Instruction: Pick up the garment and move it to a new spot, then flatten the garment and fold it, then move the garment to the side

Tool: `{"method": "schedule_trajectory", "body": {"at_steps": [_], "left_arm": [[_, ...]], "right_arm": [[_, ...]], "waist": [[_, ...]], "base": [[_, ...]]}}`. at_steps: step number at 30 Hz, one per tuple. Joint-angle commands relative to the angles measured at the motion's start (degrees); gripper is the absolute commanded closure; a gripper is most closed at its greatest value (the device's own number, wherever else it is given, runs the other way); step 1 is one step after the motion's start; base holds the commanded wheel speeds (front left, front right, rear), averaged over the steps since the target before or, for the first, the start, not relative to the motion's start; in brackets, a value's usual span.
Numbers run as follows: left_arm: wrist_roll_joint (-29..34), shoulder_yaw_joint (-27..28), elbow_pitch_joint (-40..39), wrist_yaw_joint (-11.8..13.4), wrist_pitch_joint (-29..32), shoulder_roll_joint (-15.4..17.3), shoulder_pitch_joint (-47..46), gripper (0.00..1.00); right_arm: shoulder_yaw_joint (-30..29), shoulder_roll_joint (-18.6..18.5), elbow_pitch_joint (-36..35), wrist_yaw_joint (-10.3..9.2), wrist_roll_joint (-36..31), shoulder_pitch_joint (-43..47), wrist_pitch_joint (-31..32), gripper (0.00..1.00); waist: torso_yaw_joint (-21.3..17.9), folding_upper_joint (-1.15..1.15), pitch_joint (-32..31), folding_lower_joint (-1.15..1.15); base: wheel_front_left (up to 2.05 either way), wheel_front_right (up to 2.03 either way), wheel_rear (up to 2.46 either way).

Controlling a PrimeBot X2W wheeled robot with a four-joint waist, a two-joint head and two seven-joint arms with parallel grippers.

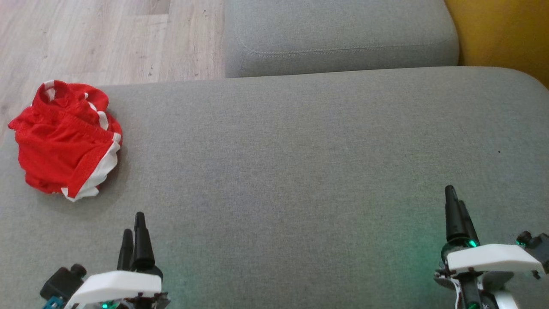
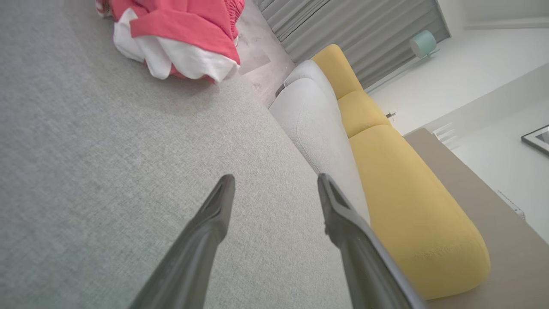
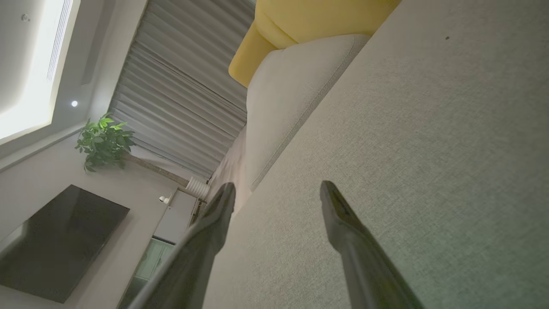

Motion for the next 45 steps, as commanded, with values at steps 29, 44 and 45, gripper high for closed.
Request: {"method": "schedule_trajectory", "body": {"at_steps": [29, 44, 45], "left_arm": [[23.6, -2.4, -1.5, 1.7, -5.6, 0.5, 0.9, 0.0], [32.8, -3.3, -1.7, 2.3, -8.0, 0.6, 1.4, 0.0], [33.5, -3.3, -1.7, 2.4, -8.2, 0.6, 1.5, 0.0]], "right_arm": [[5.5, -0.5, -2.8, 0.3, -24.5, 0.6, -5.8, 0.0], [7.6, -0.5, -3.6, 0.36, -35.2, 0.9, -8.1, 0.0], [7.7, -0.5, -3.6, 0.36, -35.9, 0.9, -8.3, 0.0]], "waist": [[0.6, 0.0, -0.6, 0.0], [0.9, 0.0, -0.5, 0.0], [0.9, 0.0, -0.5, 0.0]], "base": [[0.0, 0.0, 0.0], [0.0, 0.0, 0.0], [0.0, 0.0, 0.0]]}}
